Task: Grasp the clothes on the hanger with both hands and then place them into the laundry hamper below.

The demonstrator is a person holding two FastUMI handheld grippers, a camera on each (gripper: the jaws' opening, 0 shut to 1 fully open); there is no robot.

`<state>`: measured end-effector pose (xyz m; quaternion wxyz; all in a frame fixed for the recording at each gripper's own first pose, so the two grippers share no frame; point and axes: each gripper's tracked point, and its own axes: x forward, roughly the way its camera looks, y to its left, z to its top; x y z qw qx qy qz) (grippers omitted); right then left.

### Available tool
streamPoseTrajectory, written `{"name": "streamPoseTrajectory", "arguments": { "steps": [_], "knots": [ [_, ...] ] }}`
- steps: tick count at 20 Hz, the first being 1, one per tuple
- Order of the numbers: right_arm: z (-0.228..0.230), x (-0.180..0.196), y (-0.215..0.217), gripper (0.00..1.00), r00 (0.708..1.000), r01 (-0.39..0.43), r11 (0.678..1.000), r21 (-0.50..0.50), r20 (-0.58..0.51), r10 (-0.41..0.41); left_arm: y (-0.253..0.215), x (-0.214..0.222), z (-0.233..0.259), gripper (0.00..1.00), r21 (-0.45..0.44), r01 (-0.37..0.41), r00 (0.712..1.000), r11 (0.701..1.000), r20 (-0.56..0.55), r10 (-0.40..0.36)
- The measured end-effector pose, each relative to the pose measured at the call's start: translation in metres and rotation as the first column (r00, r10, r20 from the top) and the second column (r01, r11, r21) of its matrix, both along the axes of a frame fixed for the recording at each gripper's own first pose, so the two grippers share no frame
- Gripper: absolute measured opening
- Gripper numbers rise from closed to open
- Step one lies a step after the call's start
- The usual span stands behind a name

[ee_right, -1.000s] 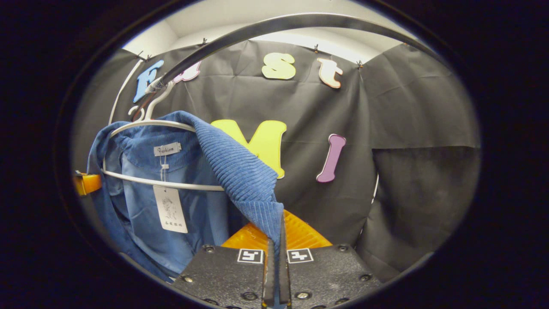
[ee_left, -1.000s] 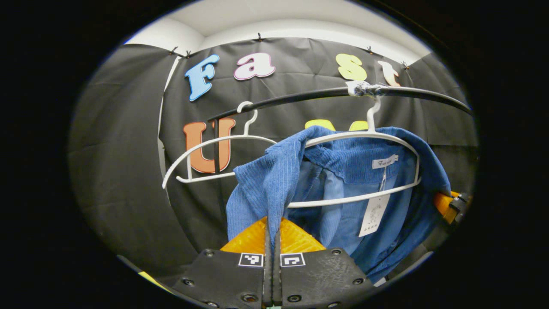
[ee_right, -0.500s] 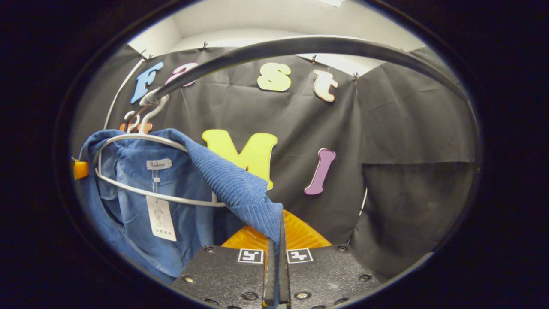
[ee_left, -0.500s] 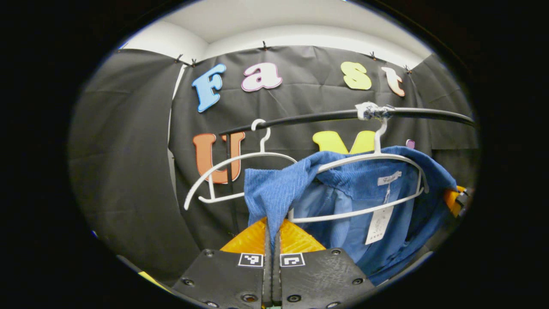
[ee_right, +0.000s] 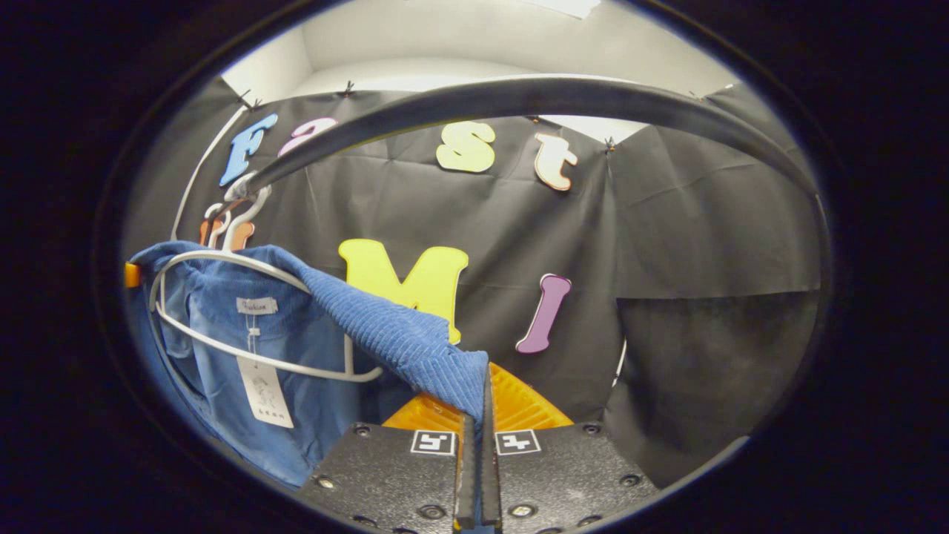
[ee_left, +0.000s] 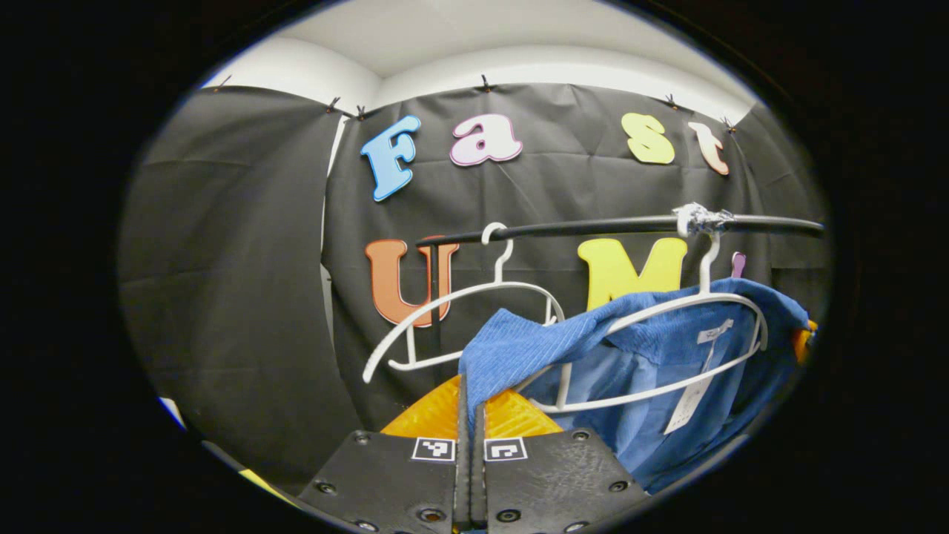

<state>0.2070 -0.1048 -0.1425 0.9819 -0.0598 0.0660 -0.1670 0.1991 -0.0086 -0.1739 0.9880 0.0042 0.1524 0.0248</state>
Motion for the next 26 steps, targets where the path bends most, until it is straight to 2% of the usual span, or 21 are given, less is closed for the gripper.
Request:
{"name": "streamPoseTrajectory", "arguments": {
  "steps": [8,12,13,14,18,22,23,26],
  "knots": [
    [-0.003,0.022,-0.012,0.07,1.0,-0.002,0.997,0.071,0.007,0.002,0.012,0.022,0.015,0.01,0.044,0.01,1.0,0.999,0.024,-0.011],
    [0.002,0.031,-0.013,0.07,0.997,-0.032,0.999,0.036,0.067,0.029,0.013,0.03,0.011,0.0,0.042,0.041,0.999,0.998,0.018,-0.042],
    [0.004,0.034,-0.014,0.06,0.996,-0.036,0.999,0.023,0.081,0.035,0.014,0.032,0.01,0.05,0.048,0.049,0.999,0.998,0.016,-0.049],
    [0.004,0.038,-0.015,0.06,0.995,-0.04,0.999,0.009,0.091,0.039,0.015,0.035,0.009,0.05,0.052,0.057,0.998,0.997,0.015,-0.058],
    [-0.008,0.041,-0.013,0.07,0.995,-0.045,0.999,-0.01,0.091,0.046,0.017,0.044,0.006,0.06,0.066,0.094,0.995,0.993,0.019,-0.096],
    [-0.03,0.048,-0.001,0.06,0.997,-0.061,0.997,0.051,0.055,0.059,0.02,0.05,0.001,0.06,0.079,0.104,0.994,0.991,0.017,-0.105],
    [-0.038,0.05,0.004,0.06,0.997,-0.07,0.993,0.09,0.02,0.069,0.02,0.051,-0.002,0.01,0.072,0.104,0.994,0.992,0.014,-0.105],
    [-0.047,0.056,0.01,0.07,0.997,-0.08,0.981,0.176,-0.004,0.081,0.02,0.054,-0.006,0.0,0.052,0.106,0.994,0.993,0.007,-0.107]
  ]
}}
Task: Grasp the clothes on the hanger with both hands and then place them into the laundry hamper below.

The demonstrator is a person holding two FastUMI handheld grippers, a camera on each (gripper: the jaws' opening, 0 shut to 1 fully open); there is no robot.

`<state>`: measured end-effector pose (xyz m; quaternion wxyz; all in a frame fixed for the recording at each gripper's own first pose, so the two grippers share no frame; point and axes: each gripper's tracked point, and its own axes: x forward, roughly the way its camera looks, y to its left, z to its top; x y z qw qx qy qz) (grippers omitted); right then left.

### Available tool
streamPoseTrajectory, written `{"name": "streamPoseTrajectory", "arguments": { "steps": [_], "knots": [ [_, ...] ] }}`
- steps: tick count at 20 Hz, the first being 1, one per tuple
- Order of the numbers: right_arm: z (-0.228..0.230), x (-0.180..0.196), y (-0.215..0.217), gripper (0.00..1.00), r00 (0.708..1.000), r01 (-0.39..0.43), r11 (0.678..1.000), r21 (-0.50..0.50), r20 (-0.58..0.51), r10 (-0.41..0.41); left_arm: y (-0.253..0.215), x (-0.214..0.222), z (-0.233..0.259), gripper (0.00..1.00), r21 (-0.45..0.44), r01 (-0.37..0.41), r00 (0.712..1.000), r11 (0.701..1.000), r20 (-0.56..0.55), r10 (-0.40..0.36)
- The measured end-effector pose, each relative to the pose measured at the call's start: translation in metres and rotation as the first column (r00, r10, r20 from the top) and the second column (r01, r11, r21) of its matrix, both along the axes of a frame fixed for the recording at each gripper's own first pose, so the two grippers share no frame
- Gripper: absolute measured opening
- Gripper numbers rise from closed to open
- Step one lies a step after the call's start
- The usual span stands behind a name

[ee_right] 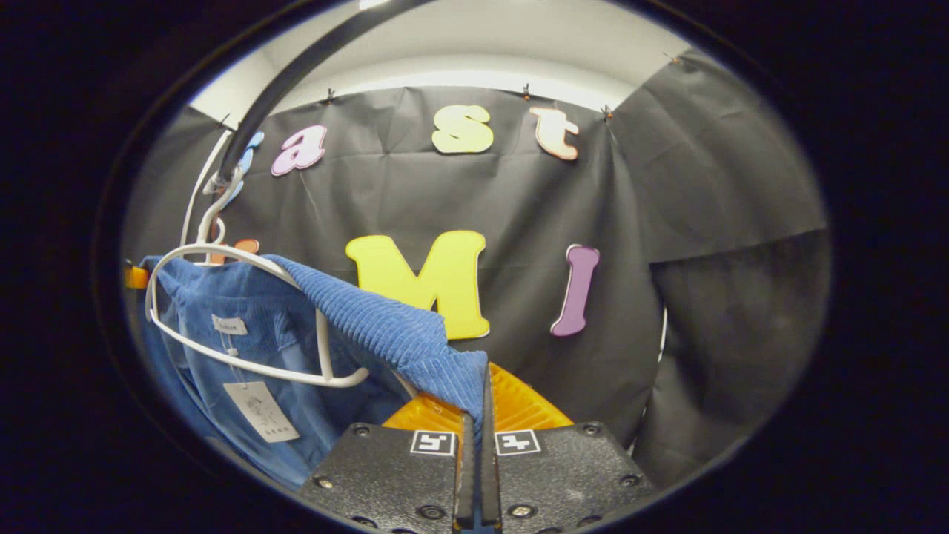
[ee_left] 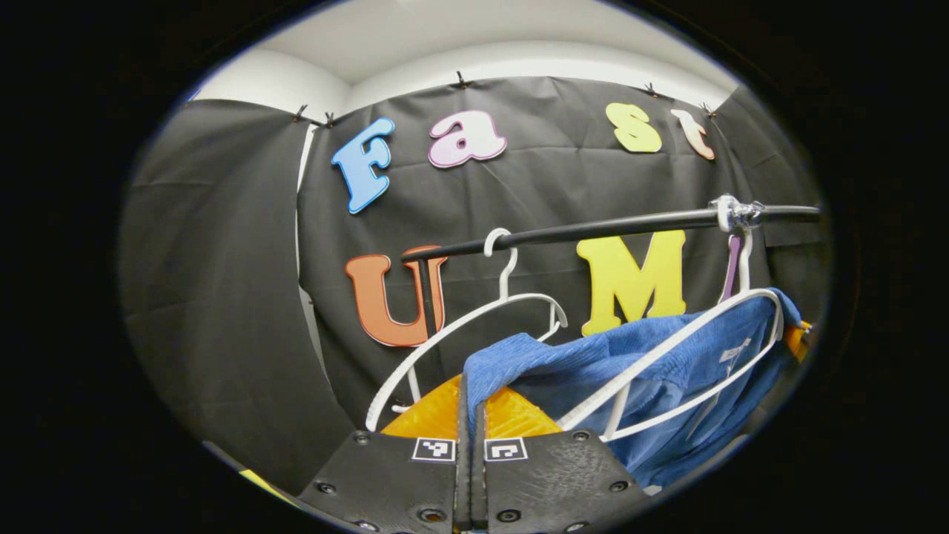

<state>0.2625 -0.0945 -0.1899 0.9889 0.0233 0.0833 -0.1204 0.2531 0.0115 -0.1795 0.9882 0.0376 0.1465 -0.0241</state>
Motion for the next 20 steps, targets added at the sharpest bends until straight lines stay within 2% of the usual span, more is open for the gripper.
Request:
{"name": "streamPoseTrajectory", "arguments": {
  "steps": [1,2,3,4,5,6,7,8,10,12,13,14,16,17,18,20],
  "knots": [
    [-0.003,0.002,0.001,0.07,1.0,-0.003,1.0,0.012,-0.014,0.004,0.0,0.001,-0.001,0.05,-0.001,0.003,1.0,1.0,0.0,-0.003],
    [-0.007,0.0,0.002,0.06,1.0,-0.006,1.0,0.024,-0.025,0.007,0.001,0.003,-0.002,0.05,-0.001,0.007,1.0,1.0,-0.002,-0.007],
    [-0.01,-0.001,0.003,0.07,0.999,-0.014,0.999,0.039,-0.037,0.015,0.001,0.007,-0.002,0.01,-0.004,0.013,1.0,1.0,-0.001,-0.013],
    [-0.012,0.003,0.005,0.07,0.998,-0.024,0.998,0.066,-0.05,0.028,0.0,0.01,-0.003,0.05,-0.009,0.022,1.0,1.0,-0.007,-0.022],
    [-0.014,0.007,0.007,0.06,0.997,-0.036,0.995,0.093,-0.068,0.042,0.0,0.014,-0.005,0.01,-0.017,0.03,0.999,0.999,-0.016,-0.031],
    [-0.019,0.009,0.008,0.07,0.995,-0.048,0.992,0.119,-0.081,0.057,-0.001,0.017,-0.006,0.0,-0.028,0.041,0.999,0.999,-0.026,-0.041],
    [-0.021,0.012,0.009,0.06,0.993,-0.058,0.988,0.143,-0.093,0.072,-0.002,0.019,-0.008,0.0,-0.042,0.049,0.998,0.998,-0.033,-0.051],
    [-0.023,0.014,0.011,0.07,0.991,-0.071,0.984,0.161,-0.099,0.088,-0.002,0.022,-0.008,0.05,-0.053,0.057,0.997,0.997,-0.039,-0.059],
    [-0.019,0.017,0.011,0.06,0.989,-0.104,0.973,0.207,-0.079,0.123,-0.003,0.027,-0.004,0.05,-0.08,0.074,0.996,0.994,-0.041,-0.078],
    [-0.009,0.024,0.004,0.07,0.989,-0.138,0.948,0.288,-0.02,0.15,-0.005,0.032,0.001,0.05,-0.135,0.092,0.995,0.987,-0.033,-0.097],
    [-0.007,0.028,0.002,0.06,0.987,-0.152,0.932,0.328,-0.004,0.163,-0.006,0.034,0.003,0.0,-0.165,0.103,0.993,0.981,-0.035,-0.11],
    [-0.005,0.03,0.002,0.07,0.985,-0.163,0.919,0.359,0.014,0.17,-0.008,0.037,0.005,0.0,-0.193,0.113,0.992,0.975,-0.035,-0.121],
    [-0.001,0.04,-0.001,0.06,0.983,-0.178,0.909,0.378,0.028,0.181,-0.013,0.039,0.006,0.0,-0.212,0.131,0.989,0.968,-0.035,-0.141],
    [-0.002,0.045,-0.006,0.06,0.984,-0.17,0.913,0.37,0.023,0.174,-0.013,0.042,0.004,0.05,-0.213,0.135,0.989,0.968,-0.039,-0.146],
    [-0.002,0.052,-0.011,0.06,0.984,-0.17,0.913,0.371,0.019,0.176,-0.015,0.047,0.001,0.06,-0.222,0.144,0.986,0.964,-0.049,-0.159],
    [-0.013,0.062,-0.012,0.06,0.98,-0.176,0.897,0.404,-0.018,0.2,-0.025,0.049,-0.007,0.05,-0.254,0.177,0.977,0.951,-0.071,-0.201]
  ]
}}
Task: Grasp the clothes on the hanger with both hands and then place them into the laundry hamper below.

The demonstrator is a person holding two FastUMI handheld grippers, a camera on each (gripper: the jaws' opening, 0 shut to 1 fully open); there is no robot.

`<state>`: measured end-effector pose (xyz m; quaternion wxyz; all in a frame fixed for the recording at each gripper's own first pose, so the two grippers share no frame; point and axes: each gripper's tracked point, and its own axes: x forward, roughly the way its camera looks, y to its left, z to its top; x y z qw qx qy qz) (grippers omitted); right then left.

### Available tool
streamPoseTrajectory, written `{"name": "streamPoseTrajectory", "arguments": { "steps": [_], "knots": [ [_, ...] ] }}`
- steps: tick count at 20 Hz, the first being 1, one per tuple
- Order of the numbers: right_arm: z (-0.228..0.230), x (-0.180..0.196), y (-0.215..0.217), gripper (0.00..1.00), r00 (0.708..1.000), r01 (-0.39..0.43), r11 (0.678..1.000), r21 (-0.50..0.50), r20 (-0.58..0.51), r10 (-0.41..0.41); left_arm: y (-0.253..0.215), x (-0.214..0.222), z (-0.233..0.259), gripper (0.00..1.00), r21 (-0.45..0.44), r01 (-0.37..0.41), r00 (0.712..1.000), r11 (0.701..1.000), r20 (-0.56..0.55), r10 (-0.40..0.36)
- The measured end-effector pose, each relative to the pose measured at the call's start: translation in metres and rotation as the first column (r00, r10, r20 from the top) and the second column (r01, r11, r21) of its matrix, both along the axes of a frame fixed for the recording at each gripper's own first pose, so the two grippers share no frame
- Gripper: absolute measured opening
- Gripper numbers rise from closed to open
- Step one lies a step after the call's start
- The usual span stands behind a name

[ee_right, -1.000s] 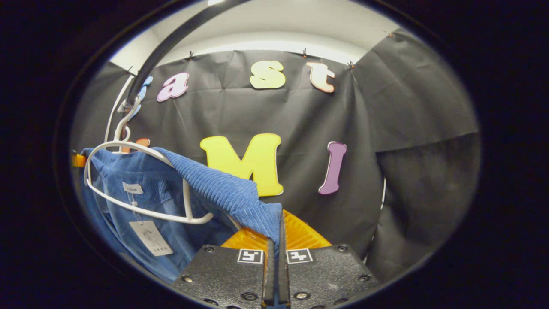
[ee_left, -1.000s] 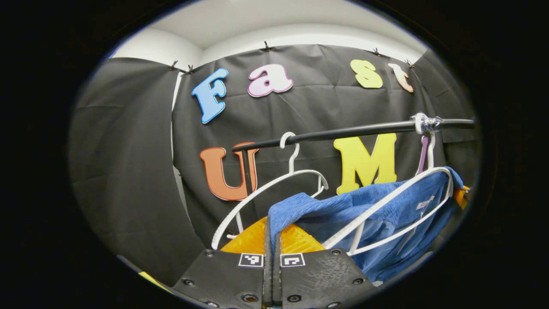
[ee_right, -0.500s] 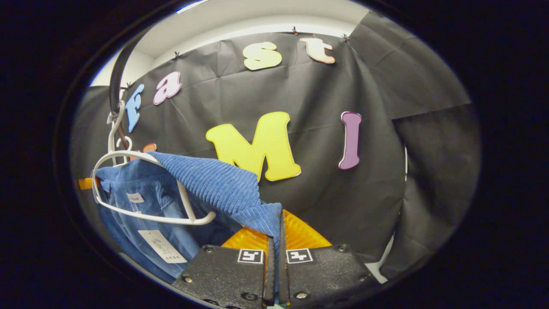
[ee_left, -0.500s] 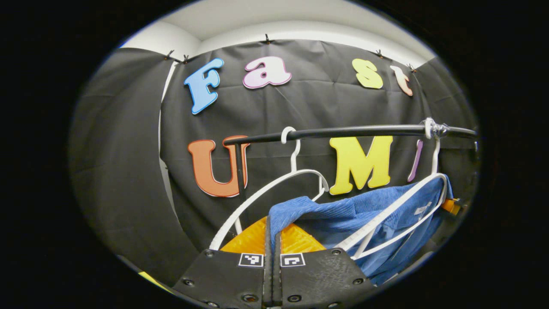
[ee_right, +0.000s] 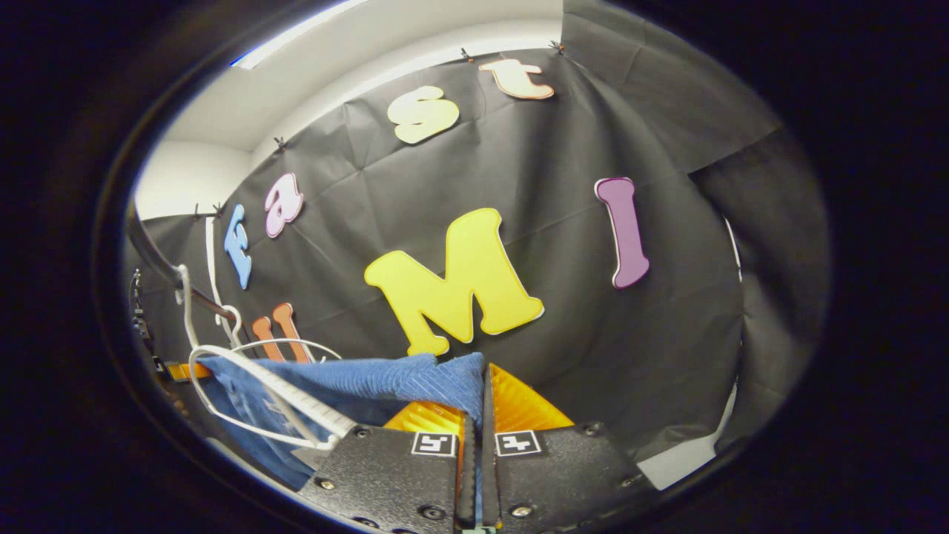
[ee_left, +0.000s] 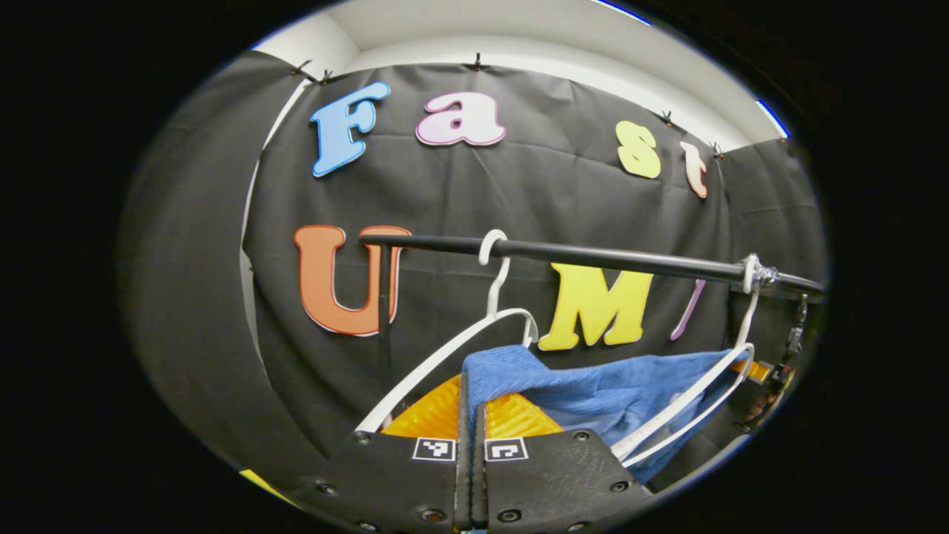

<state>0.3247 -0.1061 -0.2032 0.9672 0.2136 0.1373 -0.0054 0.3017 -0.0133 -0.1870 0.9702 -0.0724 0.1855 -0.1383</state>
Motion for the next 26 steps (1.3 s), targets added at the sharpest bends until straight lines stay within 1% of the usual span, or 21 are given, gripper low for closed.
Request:
{"name": "streamPoseTrajectory", "arguments": {
  "steps": [4,8,9,10,13,18,22,26],
  "knots": [
    [-0.033,-0.002,0.002,0.07,0.996,-0.025,0.996,0.088,-0.085,0.033,-0.004,-0.008,-0.025,0.06,0.01,0.052,0.997,0.999,-0.05,-0.052],
    [-0.068,-0.016,0.015,0.07,0.976,-0.068,0.974,0.216,-0.186,0.11,-0.008,-0.021,-0.045,0.06,0.024,0.096,0.991,0.995,-0.091,-0.093],
    [-0.074,-0.019,0.016,0.06,0.972,-0.072,0.971,0.227,-0.201,0.119,-0.008,-0.026,-0.048,0.01,0.025,0.102,0.99,0.995,-0.099,-0.099],
    [-0.079,-0.022,0.017,0.06,0.969,-0.073,0.97,0.231,-0.214,0.123,-0.008,-0.029,-0.052,0.01,0.026,0.105,0.989,0.994,-0.107,-0.102],
    [-0.089,-0.037,0.024,0.06,0.957,-0.09,0.96,0.266,-0.244,0.158,-0.006,-0.041,-0.059,0.01,0.015,0.101,0.987,0.995,-0.128,-0.098],
    [-0.094,-0.058,0.029,0.06,0.946,-0.091,0.942,0.322,-0.266,0.183,-0.004,-0.067,-0.064,0.01,-0.021,0.087,0.984,0.996,-0.153,-0.089],
    [-0.094,-0.084,0.043,0.06,0.934,-0.113,0.914,0.389,-0.273,0.232,-0.002,-0.095,-0.074,0.01,-0.067,0.065,0.979,0.996,-0.187,-0.076],
    [-0.109,-0.113,0.059,0.06,0.914,-0.115,0.892,0.436,-0.305,0.267,-0.006,-0.131,-0.086,0.01,-0.123,0.059,0.971,0.991,-0.224,-0.086]
  ]
}}
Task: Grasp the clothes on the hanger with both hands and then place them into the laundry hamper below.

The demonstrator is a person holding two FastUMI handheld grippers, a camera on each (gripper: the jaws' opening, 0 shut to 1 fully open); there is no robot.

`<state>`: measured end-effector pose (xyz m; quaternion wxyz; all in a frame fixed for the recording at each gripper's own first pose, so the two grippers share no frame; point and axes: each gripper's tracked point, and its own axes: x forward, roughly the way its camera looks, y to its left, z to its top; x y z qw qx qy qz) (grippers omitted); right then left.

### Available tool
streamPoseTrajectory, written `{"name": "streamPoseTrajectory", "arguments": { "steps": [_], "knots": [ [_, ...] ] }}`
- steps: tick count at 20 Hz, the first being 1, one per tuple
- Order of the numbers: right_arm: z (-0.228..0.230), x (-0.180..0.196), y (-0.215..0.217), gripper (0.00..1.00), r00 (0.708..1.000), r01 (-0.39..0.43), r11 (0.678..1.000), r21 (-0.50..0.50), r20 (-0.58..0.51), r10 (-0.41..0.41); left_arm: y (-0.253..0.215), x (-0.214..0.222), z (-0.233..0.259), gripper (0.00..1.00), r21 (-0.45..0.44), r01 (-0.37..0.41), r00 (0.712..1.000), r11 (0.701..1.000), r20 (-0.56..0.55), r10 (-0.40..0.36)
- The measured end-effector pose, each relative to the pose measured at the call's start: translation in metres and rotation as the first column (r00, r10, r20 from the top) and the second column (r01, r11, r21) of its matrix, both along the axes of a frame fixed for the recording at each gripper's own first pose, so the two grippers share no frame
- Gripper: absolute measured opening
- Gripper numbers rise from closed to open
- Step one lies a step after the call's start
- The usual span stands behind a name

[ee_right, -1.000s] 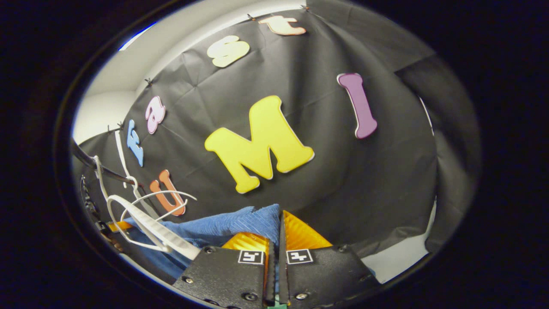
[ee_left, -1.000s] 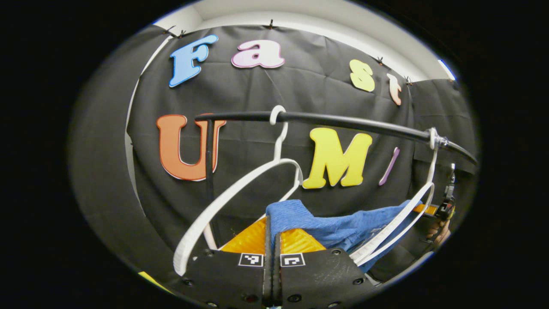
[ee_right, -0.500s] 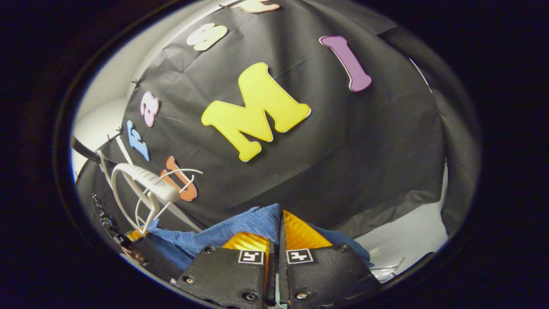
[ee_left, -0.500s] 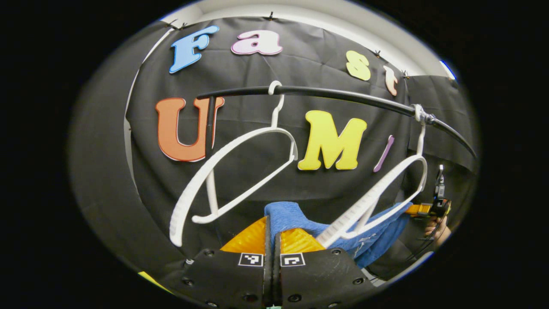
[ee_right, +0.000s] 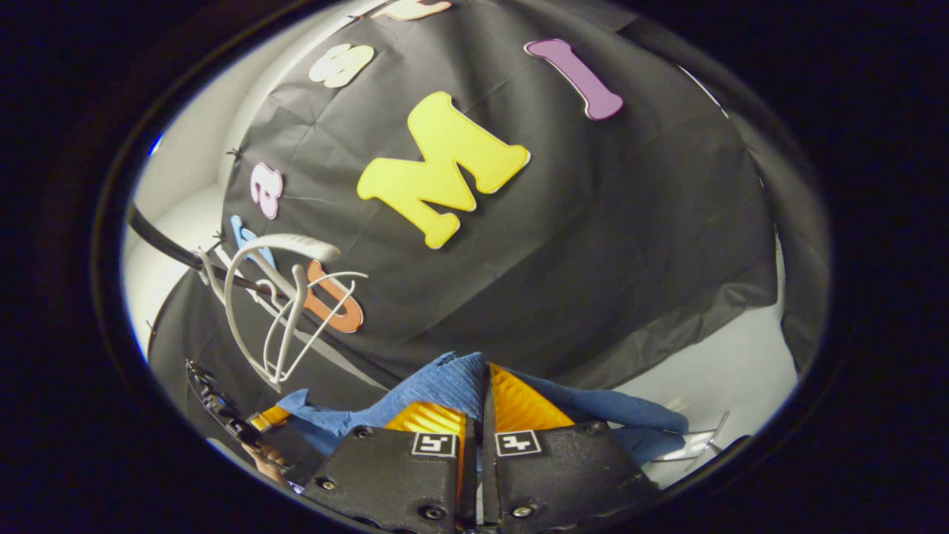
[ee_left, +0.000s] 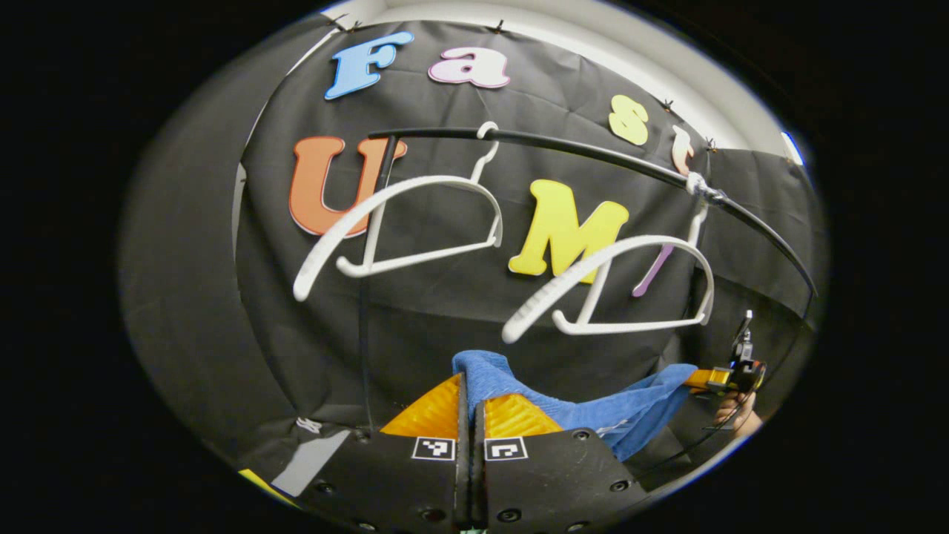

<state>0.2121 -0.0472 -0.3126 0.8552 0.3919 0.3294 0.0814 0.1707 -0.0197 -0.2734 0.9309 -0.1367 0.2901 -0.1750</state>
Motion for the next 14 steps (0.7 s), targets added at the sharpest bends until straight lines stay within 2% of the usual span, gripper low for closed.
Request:
{"name": "streamPoseTrajectory", "arguments": {
  "steps": [2,8,14],
  "knots": [
    [-0.008,-0.018,0.013,0.06,1.0,-0.013,1.0,0.028,-0.026,0.014,0.001,-0.017,-0.006,0.01,-0.029,0.002,1.0,1.0,-0.026,-0.003],
    [-0.026,-0.069,0.061,0.06,0.992,-0.085,0.992,0.096,-0.083,0.093,-0.017,-0.073,-0.033,0.01,-0.044,0.029,0.995,0.999,-0.09,-0.032],
    [-0.041,-0.095,0.119,0.06,0.975,-0.144,0.964,0.225,-0.133,0.177,-0.051,-0.117,-0.054,0.01,-0.095,0.067,0.986,0.993,-0.147,-0.08]
  ]
}}
